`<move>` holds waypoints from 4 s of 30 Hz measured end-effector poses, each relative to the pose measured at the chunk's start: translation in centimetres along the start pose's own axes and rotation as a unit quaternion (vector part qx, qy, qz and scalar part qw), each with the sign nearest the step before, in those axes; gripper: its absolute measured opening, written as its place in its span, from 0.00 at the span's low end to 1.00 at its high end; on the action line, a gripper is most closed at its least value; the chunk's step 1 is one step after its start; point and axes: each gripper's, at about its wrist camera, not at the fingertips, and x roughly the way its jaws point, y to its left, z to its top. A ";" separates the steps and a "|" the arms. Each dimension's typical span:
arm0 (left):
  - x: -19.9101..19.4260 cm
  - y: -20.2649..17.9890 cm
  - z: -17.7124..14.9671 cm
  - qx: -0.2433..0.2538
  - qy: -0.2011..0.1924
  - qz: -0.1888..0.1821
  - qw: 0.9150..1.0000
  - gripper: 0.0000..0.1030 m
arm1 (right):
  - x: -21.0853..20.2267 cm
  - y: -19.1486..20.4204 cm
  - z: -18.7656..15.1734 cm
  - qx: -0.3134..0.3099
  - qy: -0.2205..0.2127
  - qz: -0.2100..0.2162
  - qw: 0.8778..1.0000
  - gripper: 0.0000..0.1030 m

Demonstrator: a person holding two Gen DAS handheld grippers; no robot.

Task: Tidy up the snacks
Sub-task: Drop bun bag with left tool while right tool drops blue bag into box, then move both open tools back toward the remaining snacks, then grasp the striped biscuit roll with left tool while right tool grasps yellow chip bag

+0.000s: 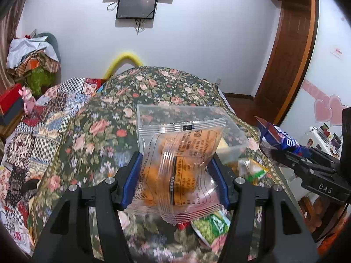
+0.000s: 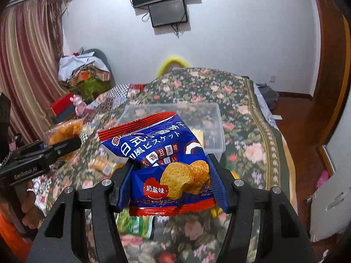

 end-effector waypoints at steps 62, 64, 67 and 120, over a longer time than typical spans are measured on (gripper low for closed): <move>5.8 1.9 2.5 0.033 0.047 0.013 0.998 0.85 | 3.8 -1.8 2.0 -0.022 0.036 -0.040 0.998 0.74; 5.3 2.7 1.7 0.033 0.054 0.018 0.998 0.86 | 3.0 -2.0 1.6 -0.021 0.034 -0.045 0.998 0.74; 5.2 4.0 0.3 0.035 0.070 0.031 0.996 0.87 | 2.3 -2.4 0.8 -0.018 0.038 -0.048 0.998 0.74; 8.9 8.0 -8.3 -0.002 0.204 -0.045 0.978 0.87 | 6.4 -8.4 -9.5 0.034 0.166 -0.070 0.983 0.36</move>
